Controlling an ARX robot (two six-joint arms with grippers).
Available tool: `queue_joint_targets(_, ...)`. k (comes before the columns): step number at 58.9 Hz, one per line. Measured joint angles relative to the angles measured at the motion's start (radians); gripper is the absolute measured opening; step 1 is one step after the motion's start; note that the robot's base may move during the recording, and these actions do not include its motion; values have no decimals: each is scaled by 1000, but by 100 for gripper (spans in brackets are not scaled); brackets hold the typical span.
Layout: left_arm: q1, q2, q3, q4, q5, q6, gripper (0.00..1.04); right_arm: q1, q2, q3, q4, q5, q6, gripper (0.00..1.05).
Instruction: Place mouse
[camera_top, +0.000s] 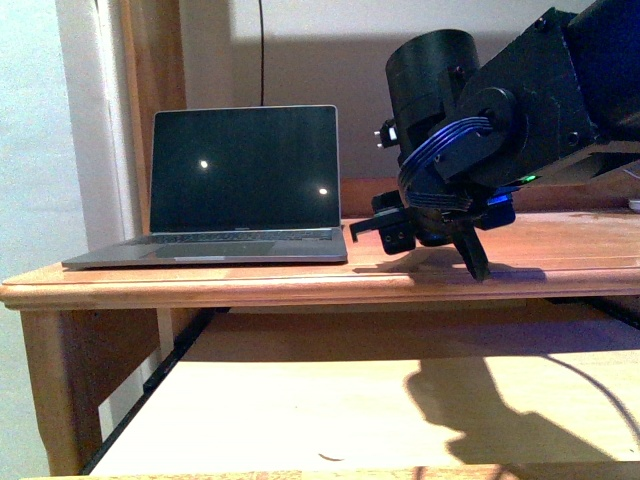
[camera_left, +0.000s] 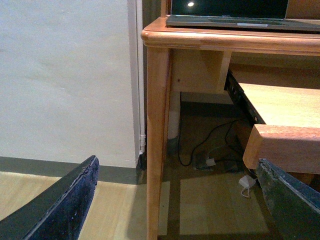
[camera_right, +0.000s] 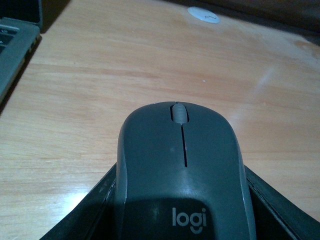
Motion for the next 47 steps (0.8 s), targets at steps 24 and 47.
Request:
queue_joint_targets(24, 0, 0, 0, 0, 0, 0, 97, -2, 12, -6, 11, -52, 64, 99)
queue_joint_targets(47, 0, 0, 0, 0, 0, 0, 97, -172, -277, -330, 261, -469, 187, 97)
